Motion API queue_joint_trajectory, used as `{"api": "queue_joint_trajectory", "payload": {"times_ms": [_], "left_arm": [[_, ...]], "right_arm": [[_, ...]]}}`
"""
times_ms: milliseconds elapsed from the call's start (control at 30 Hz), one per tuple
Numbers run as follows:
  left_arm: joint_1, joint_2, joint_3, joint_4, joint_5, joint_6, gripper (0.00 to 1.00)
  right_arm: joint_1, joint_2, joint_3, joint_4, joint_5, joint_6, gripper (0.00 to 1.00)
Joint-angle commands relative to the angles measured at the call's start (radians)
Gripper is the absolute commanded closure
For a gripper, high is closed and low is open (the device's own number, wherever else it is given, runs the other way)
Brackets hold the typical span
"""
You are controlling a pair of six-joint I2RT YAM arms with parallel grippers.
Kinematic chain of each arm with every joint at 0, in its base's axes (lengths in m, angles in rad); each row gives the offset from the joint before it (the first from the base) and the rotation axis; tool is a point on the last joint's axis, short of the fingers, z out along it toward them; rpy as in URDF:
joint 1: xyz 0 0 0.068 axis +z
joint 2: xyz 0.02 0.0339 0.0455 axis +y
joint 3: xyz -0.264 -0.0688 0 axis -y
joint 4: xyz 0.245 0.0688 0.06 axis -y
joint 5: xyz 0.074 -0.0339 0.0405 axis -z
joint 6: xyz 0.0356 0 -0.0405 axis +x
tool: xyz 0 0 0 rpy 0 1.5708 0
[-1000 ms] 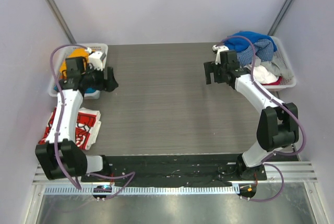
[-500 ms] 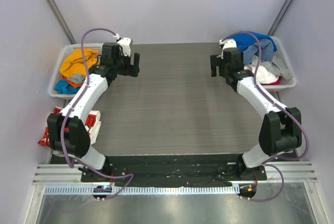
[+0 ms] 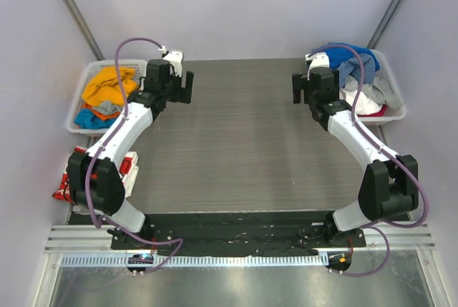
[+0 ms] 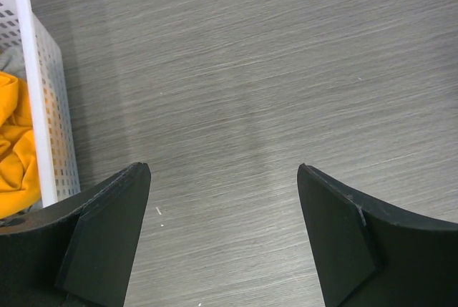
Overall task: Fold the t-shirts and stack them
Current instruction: Put the neatly folded tshirt into the corner of the board with the left arm
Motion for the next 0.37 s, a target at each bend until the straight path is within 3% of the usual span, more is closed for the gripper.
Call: {"api": "queue_joint_trajectory", "payload": {"times_ms": [0,333], "left_arm": [[-0.011,-0.022,-0.003,0.074,-0.052,0.022,0.11],[-0.025,-0.025,-0.001,0.078,-0.084,0.033,0.11]], "right_arm": [[0.004,-0.039,-0.004,0.052,0.020,-0.009,0.00],[0.004,-0.042,-0.011,0.050,-0.014,-0.009,0.02]]}}
